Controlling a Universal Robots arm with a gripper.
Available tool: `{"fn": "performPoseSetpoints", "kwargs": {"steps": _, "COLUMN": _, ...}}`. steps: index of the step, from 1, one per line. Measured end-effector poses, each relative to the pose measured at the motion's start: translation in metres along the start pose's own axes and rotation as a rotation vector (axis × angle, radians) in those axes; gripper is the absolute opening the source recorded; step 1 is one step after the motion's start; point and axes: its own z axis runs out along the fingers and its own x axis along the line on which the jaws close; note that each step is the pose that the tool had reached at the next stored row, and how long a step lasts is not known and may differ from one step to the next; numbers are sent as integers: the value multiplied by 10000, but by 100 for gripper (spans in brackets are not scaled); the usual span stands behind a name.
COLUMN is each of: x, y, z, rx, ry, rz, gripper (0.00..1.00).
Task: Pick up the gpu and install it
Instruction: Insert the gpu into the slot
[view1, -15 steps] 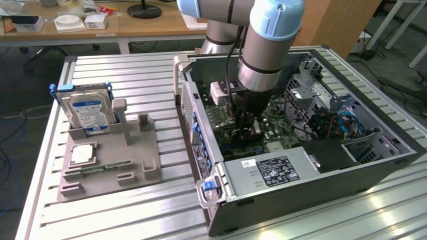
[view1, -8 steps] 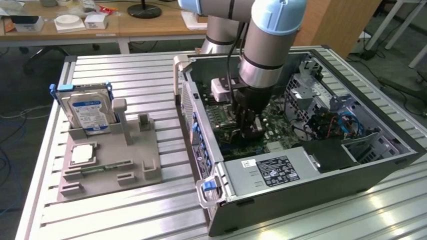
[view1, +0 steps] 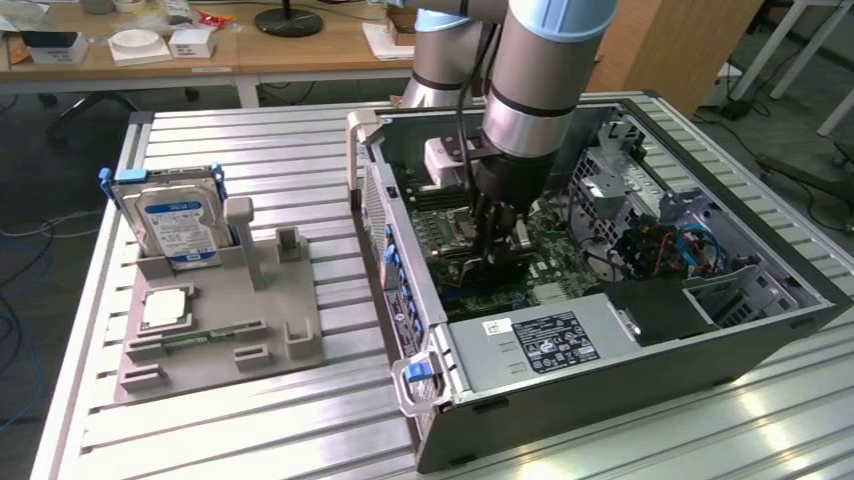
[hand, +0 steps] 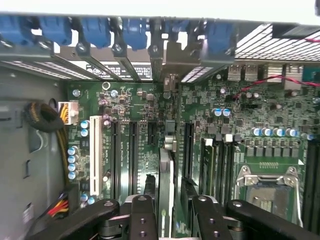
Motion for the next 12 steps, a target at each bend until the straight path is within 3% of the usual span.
{"fn": "performPoseSetpoints", "kwargs": {"steps": 3, "x": -1, "y": -1, "z": -65, "rx": 10, "ry": 10, "rz": -1, "gripper": 34}}
{"fn": "performPoseSetpoints", "kwargs": {"steps": 8, "x": -1, "y": -1, "z": -67, "rx": 10, "ry": 19, "rz": -1, "gripper": 33}}
{"fn": "performPoseSetpoints", "kwargs": {"steps": 11, "x": -1, "y": -1, "z": -67, "rx": 10, "ry": 19, "rz": 0, "gripper": 20}}
{"fn": "performPoseSetpoints", "kwargs": {"steps": 12, "x": -1, "y": -1, "z": -67, "rx": 10, "ry": 20, "rz": -1, "gripper": 20}}
